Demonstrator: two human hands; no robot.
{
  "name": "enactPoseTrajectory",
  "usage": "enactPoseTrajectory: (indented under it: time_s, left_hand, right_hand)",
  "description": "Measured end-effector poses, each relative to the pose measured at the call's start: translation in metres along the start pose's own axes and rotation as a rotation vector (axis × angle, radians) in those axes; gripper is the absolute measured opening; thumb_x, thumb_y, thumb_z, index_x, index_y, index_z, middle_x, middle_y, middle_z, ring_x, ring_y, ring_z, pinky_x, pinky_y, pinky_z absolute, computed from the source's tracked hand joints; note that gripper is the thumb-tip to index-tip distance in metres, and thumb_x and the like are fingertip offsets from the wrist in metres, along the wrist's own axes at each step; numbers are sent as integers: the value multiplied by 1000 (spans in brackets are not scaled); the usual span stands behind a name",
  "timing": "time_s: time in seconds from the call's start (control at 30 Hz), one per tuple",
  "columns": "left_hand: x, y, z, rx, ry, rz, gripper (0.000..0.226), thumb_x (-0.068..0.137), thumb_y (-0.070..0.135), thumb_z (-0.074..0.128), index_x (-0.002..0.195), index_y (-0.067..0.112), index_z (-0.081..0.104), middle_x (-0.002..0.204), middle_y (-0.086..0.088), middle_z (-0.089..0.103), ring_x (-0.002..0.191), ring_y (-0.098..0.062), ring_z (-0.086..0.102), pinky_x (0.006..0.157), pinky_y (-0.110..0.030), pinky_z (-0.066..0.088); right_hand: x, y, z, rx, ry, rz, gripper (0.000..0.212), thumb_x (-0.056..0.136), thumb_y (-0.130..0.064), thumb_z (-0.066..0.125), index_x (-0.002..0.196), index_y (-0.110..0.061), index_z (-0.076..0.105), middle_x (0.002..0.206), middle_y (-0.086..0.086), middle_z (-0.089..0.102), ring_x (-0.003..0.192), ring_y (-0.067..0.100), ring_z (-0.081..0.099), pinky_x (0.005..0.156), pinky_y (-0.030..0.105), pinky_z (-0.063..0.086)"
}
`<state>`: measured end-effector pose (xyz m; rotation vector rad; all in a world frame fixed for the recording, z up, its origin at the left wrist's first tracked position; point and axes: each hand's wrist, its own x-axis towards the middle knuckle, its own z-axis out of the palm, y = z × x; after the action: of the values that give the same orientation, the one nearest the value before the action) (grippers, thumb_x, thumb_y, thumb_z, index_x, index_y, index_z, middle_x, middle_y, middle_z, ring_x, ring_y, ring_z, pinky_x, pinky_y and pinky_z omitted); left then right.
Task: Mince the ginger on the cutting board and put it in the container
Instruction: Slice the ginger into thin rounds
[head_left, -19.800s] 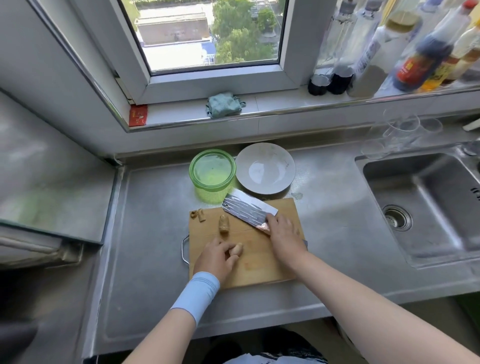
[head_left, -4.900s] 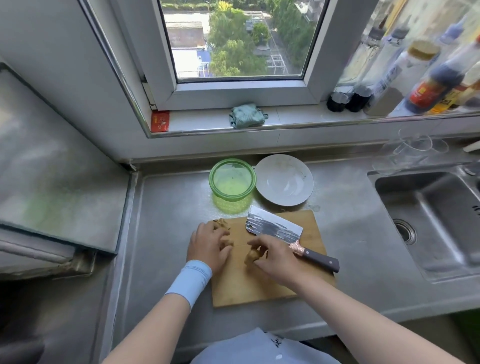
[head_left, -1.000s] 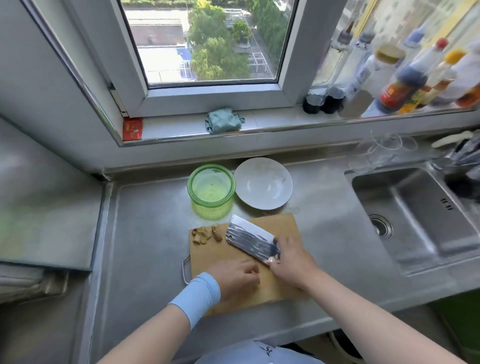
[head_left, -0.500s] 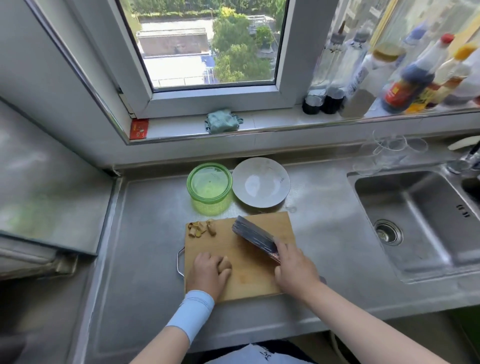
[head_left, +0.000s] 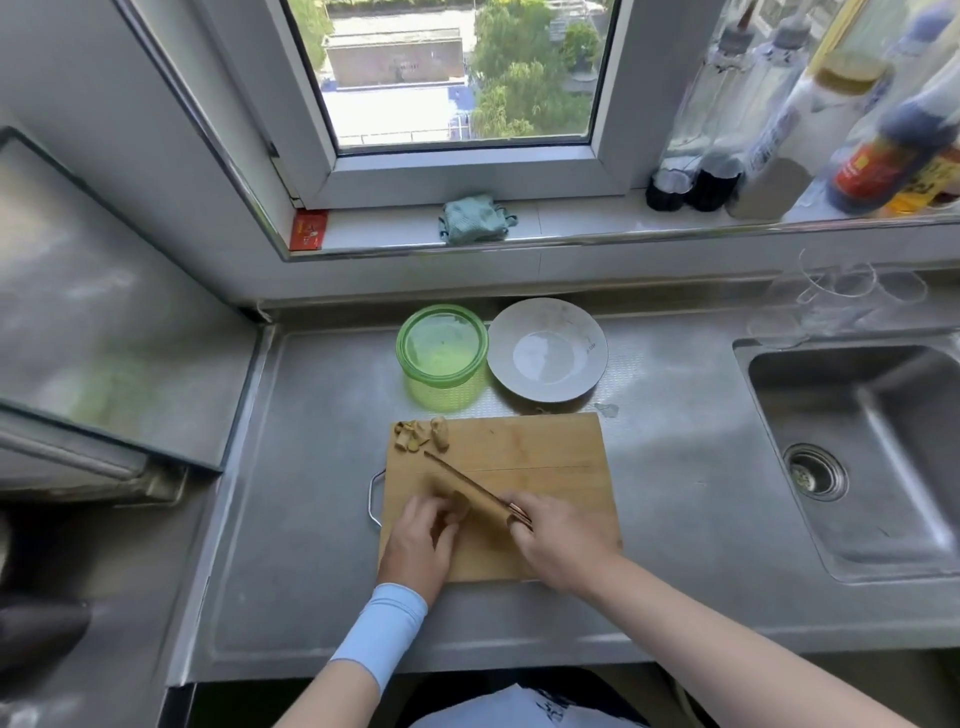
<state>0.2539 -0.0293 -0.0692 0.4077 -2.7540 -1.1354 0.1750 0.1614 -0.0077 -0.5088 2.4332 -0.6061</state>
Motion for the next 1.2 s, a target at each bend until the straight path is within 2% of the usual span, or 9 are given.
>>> enactPoseTrajectory:
  time_s: [0.13,0.2,0.4,0.47,0.63,0.77,0.83,1.03,1.2]
  left_hand:
    - [1,3,1,36,47,81,10,85,17,68,94,11,69,95,3,59,89,-11,55,86,-17,43]
    - [9,1,0,81,60,144,7,86,12,69,92,9,70,95,-1,60,91,-16,55,88,-19,42]
    - [21,-5,4,182,14,318,4,86,7,68,83,9,71,84,-4,61,78,-22,55,74,-27,48]
    - [21,-6,5,181,35,314,13,89,13,63,81,9,73,83,-4,62,77,-23,57,73,-28,50]
    - [17,-6,5,208,41,336,7,82,-1,73,79,6,72,82,-8,62,75,-25,57,67,-33,52]
    - [16,-10,7,200,34,308,9,84,-1,71,79,6,71,83,-9,61,76,-27,57,66,-37,52]
    - [17,-8,8,170,37,282,9,82,-2,73,80,6,71,83,-8,61,78,-26,57,70,-34,50]
    - [15,-5,6,66,37,195,15,75,0,79,88,7,73,88,-5,63,84,-21,60,83,-20,45]
    - [14,3,3,43,41,102,18,74,1,80,85,12,72,87,0,63,79,-18,60,75,-19,46]
  right_hand:
    - [7,-6,3,26,-44,6,33,97,-42,45,130,-44,48,119,0,67,109,26,60,87,36,49]
    - [9,-8,4,13,-53,4,32,97,-42,45,129,-44,48,119,1,67,108,28,61,87,37,50]
    - [12,-12,-2,-57,-77,22,30,100,-43,44,129,-40,51,113,8,68,102,34,63,80,36,50]
    - [13,-13,-3,-90,-83,7,31,100,-43,43,130,-39,51,113,9,68,102,35,63,81,37,52]
    - [15,-17,-1,-139,-96,-19,33,100,-38,43,132,-39,49,110,10,69,97,35,65,77,38,51]
    - [16,-19,1,-161,-111,-11,32,99,-33,44,131,-35,49,106,12,69,94,36,64,67,36,42]
    - [16,-20,0,-156,-123,-8,33,99,-31,44,132,-33,48,106,13,68,94,36,63,65,35,38]
    - [18,-12,-9,-130,-111,9,37,100,-33,44,136,-40,50,116,7,69,104,32,62,78,37,49]
    - [14,-5,-16,-140,-65,27,37,100,-38,44,136,-45,49,118,3,69,107,30,62,79,35,46]
